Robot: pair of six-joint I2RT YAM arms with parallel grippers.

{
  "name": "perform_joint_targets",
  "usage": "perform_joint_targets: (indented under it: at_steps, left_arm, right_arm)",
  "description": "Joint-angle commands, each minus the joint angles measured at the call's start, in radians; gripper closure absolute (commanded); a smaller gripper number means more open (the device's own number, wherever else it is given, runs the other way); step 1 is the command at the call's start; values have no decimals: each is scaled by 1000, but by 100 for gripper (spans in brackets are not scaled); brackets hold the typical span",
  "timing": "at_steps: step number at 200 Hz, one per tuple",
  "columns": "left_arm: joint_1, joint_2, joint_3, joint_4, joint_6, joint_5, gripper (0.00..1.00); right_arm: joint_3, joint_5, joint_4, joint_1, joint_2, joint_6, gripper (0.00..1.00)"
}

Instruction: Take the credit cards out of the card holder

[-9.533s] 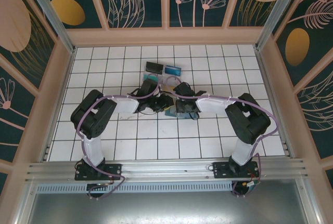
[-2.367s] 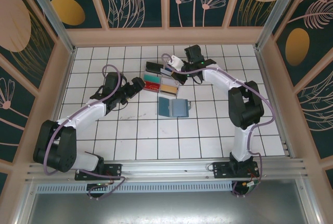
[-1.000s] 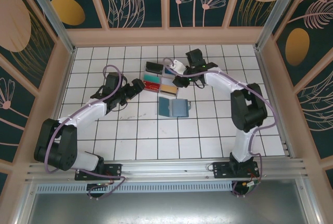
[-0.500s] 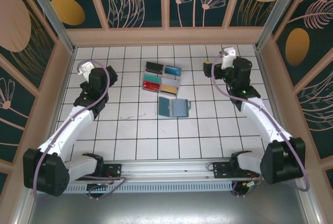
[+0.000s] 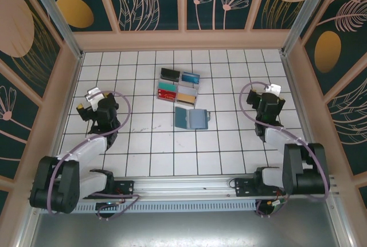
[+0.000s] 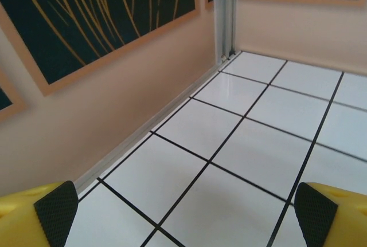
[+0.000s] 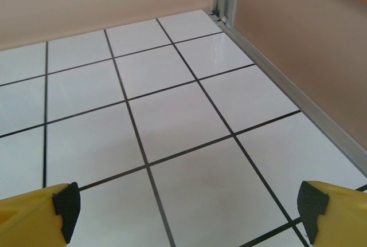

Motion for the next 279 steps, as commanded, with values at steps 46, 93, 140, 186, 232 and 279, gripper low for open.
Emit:
perform_joint_targets:
  at_steps: [46, 93, 140, 186, 232, 279]
  left_arm:
    - [71, 67, -132, 474, 125, 421, 1]
    - [73, 190, -229, 749, 112, 474, 1]
    - [87, 309, -223, 840, 91, 469, 1]
    - [113, 325, -159, 737, 57, 468, 1]
    - [117, 321, -165, 741, 54, 462, 1]
    - [117, 324, -158, 731, 52, 466, 1]
  right_arm:
    - [-103, -224, 396, -34, 79, -36, 1]
    - [-203, -293, 621, -33, 145, -67, 1]
    - [-203, -253, 693, -28, 239, -56, 1]
    - [-189, -248, 671, -44, 241, -31, 1]
    - [-189, -248, 671, -44, 242, -31, 1]
    - [-189, -248, 671, -45, 241, -31, 1]
